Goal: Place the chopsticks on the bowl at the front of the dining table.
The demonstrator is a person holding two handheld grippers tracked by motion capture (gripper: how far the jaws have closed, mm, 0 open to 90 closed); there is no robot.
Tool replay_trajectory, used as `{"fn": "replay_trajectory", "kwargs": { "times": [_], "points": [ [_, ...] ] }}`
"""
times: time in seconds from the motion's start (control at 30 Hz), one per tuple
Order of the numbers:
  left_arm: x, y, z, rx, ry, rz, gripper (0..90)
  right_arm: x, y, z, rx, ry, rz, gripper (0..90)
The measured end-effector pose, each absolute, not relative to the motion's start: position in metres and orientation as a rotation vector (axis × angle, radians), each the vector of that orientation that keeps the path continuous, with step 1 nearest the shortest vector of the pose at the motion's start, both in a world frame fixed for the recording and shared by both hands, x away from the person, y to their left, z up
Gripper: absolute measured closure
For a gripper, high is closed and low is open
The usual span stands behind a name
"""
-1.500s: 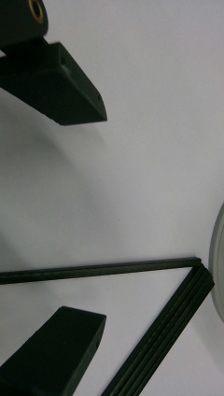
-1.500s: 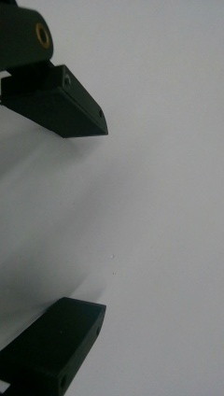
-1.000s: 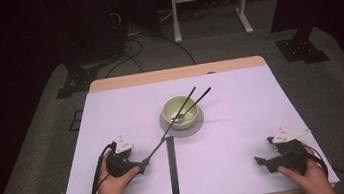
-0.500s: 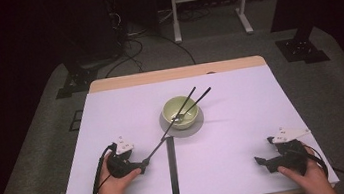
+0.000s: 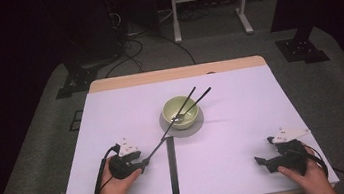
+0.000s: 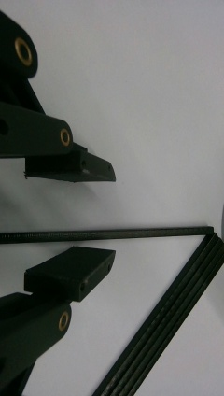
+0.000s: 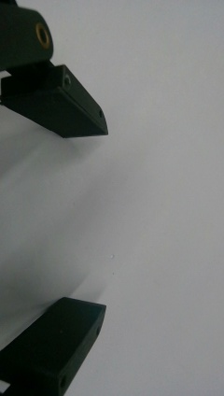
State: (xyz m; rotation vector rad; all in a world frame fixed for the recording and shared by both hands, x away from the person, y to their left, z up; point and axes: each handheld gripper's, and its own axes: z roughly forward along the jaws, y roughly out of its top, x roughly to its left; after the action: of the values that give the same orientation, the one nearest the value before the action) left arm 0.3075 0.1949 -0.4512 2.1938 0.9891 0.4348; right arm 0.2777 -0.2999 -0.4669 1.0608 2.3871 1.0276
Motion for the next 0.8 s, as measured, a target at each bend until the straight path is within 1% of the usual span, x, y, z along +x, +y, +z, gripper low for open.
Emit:
{"fn": "replay_trajectory", "kwargs": {
  "times": [0.37, 0.67, 0.73, 0.8],
  "points": [
    [0.3043, 0.1947, -0.4512, 2.181, 0.988, 0.415, 76.4, 0.2777, -0.2999, -0.4669, 1.060, 2.387, 1.028, 10.5],
    [0.3033, 0.1944, -0.4517, 2.183, 0.983, 0.417, 82.8, 0.2777, -0.2999, -0.4669, 1.061, 2.387, 1.028, 10.6],
    [0.3032, 0.1943, -0.4517, 2.184, 0.983, 0.413, 85.6, 0.2777, -0.2999, -0.4669, 1.060, 2.387, 1.027, 10.5],
    [0.3032, 0.1938, -0.4515, 2.183, 0.990, 0.414, 86.0, 0.2777, -0.2999, -0.4669, 1.060, 2.387, 1.027, 10.5]
  ]
}}
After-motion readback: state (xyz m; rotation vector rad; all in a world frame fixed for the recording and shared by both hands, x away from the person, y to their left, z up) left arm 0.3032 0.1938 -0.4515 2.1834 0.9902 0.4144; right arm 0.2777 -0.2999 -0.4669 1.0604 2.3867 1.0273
